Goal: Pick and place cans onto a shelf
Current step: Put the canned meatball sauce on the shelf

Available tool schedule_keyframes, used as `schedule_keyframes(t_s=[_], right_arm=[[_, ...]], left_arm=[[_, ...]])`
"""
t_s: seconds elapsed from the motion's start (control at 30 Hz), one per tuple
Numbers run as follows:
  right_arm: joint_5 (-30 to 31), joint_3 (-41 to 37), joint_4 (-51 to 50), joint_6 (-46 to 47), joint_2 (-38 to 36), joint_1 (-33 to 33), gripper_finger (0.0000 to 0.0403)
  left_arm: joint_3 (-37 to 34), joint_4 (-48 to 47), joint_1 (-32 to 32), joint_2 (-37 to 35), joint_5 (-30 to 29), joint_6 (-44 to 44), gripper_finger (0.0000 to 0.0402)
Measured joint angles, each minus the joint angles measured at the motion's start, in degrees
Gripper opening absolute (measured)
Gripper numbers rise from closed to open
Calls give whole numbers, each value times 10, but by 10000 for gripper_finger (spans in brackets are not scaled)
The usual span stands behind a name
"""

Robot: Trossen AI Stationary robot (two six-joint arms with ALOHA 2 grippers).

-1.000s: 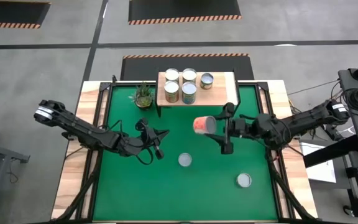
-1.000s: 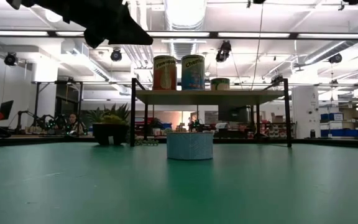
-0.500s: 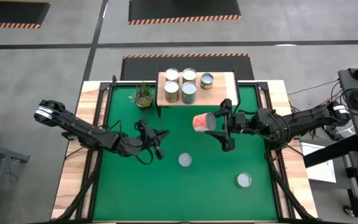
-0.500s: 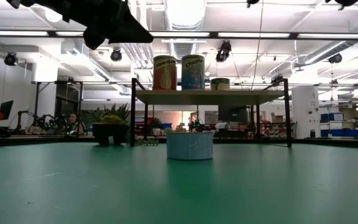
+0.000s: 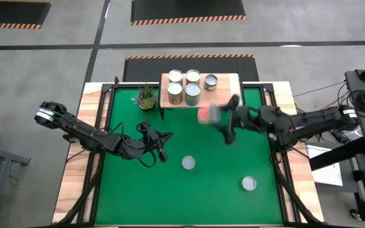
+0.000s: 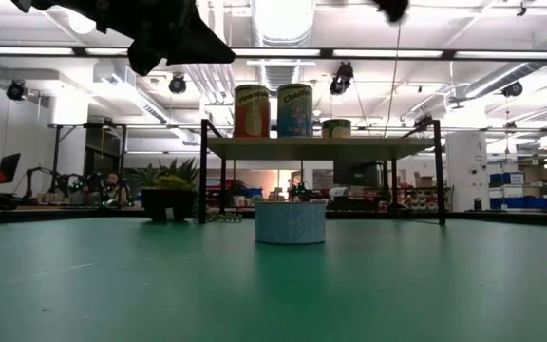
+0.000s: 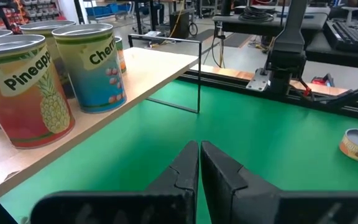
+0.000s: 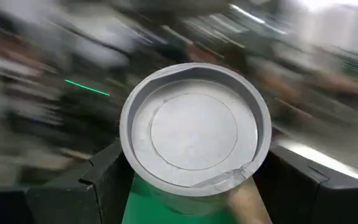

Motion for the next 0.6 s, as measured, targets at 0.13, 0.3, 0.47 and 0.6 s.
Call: schedule_keyframes(t_s=[0.13, 0.3, 0.47, 0.6], right_arm=[[238, 86, -337, 32, -9, -27, 272], [258, 99, -472, 76, 11, -66, 272], [105, 79, -413, 26, 18, -139, 272], [32, 66, -388, 29, 19, -211, 272]], left_arm=[[0, 0, 0, 0, 0, -4, 0], [0, 1, 0, 0, -1, -2, 0], [0, 1, 1, 0, -5, 0, 0], [0, 1, 1, 0, -5, 1, 0]])
